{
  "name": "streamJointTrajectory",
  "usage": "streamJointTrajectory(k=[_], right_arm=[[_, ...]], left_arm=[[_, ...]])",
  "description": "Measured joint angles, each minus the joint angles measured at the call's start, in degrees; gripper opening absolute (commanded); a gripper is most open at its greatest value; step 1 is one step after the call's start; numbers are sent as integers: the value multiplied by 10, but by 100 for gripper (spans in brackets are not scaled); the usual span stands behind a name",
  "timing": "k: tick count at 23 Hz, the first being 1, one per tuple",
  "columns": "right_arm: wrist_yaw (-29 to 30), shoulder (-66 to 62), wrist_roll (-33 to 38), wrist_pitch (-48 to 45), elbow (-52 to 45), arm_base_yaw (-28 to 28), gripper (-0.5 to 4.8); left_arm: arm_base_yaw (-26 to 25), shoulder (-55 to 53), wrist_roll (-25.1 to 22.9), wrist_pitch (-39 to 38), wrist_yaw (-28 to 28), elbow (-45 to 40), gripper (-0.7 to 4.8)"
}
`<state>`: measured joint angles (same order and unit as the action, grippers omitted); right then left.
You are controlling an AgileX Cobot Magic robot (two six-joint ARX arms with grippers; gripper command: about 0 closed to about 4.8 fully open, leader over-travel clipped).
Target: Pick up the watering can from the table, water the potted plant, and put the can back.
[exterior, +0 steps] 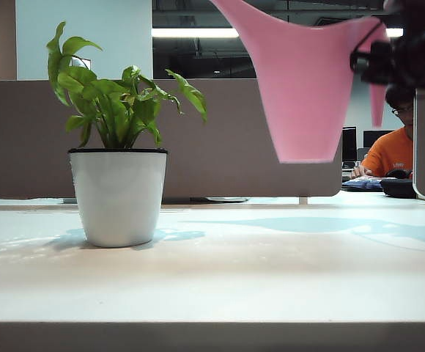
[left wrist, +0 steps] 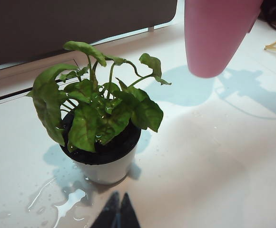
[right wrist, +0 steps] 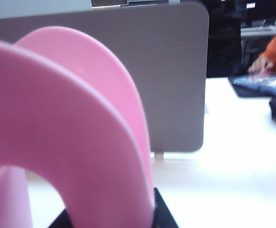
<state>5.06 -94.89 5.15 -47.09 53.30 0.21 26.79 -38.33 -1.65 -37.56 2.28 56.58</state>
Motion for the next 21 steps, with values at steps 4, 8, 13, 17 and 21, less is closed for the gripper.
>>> streamJointTrajectory(k=[4,8,13,17,21], right_arm=[[-11,-38,34,-62,-52,0,116],[-21,-73,38,-95,-88,0,116],[-20,-107,40,-164,-110,0,115],[-20,-123,41,-183,-110,0,117],[-20,-127,40,-186,-110,0,139]], left_arm=[[0,0,0,0,0,0,-5],[0,0,0,0,0,0,-5],[0,0,0,0,0,0,-5],[0,-1,0,0,0,0,-5],[0,-1,0,0,0,0,-5]])
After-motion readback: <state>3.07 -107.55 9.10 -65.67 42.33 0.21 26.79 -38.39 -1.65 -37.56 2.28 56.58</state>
